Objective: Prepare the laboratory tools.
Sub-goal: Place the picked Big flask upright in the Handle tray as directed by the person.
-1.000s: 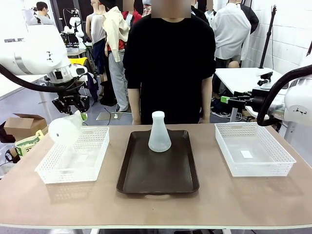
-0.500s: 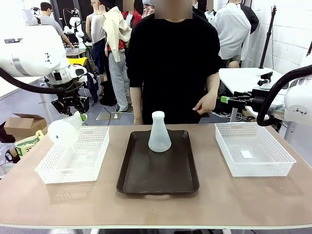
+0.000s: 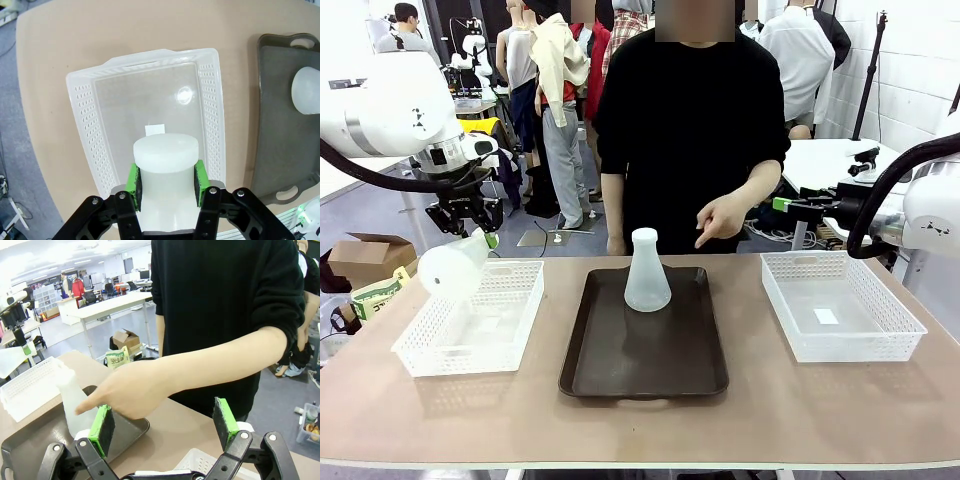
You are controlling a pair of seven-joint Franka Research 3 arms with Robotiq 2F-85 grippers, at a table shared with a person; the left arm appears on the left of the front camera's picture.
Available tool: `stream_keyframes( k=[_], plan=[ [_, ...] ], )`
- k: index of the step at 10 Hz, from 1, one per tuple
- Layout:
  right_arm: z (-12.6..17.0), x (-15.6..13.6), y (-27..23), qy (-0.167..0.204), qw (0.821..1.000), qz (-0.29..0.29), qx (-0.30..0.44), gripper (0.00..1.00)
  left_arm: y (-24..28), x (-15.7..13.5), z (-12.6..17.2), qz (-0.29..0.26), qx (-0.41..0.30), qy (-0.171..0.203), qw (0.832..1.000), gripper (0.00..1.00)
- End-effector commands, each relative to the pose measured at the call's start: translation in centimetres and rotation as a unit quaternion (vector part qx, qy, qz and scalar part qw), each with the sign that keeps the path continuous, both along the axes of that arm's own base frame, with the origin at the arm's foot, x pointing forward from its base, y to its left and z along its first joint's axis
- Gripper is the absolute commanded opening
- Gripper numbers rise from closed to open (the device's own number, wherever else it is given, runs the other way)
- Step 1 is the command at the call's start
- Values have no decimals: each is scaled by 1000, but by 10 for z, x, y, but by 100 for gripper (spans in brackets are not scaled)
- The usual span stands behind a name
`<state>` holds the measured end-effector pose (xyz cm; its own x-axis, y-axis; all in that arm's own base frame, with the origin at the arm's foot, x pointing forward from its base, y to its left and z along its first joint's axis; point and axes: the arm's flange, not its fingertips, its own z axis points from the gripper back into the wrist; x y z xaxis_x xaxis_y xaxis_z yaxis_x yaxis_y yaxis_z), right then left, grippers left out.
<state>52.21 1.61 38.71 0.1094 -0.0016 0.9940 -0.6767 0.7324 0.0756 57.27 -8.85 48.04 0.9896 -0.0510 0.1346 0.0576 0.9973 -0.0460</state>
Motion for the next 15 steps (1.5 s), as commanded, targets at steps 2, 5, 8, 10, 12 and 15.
stream_keyframes(
  k=[2, 5, 8, 10, 12, 15],
  plan=[
    [2, 1, -1, 6, 1000, 4, -4, 100, 0, 3, 3, 1, 0, 0, 1000, 0],
    [2, 1, -1, 6, 1000, 4, -4, 100, 0, 3, 3, 1, 0, 0, 1000, 0],
    [2, 1, -1, 6, 1000, 4, -4, 100, 0, 3, 3, 1, 0, 0, 1000, 0],
    [2, 1, -1, 6, 1000, 4, -4, 100, 0, 3, 3, 1, 0, 0, 1000, 0],
    [2, 1, -1, 6, 1000, 4, -4, 100, -8, -4, 3, -26, -5, -15, 1000, 0],
    [2, 1, -1, 6, 1000, 4, -4, 100, -40, -23, 24, -150, -83, -129, 977, 0]
  ],
)
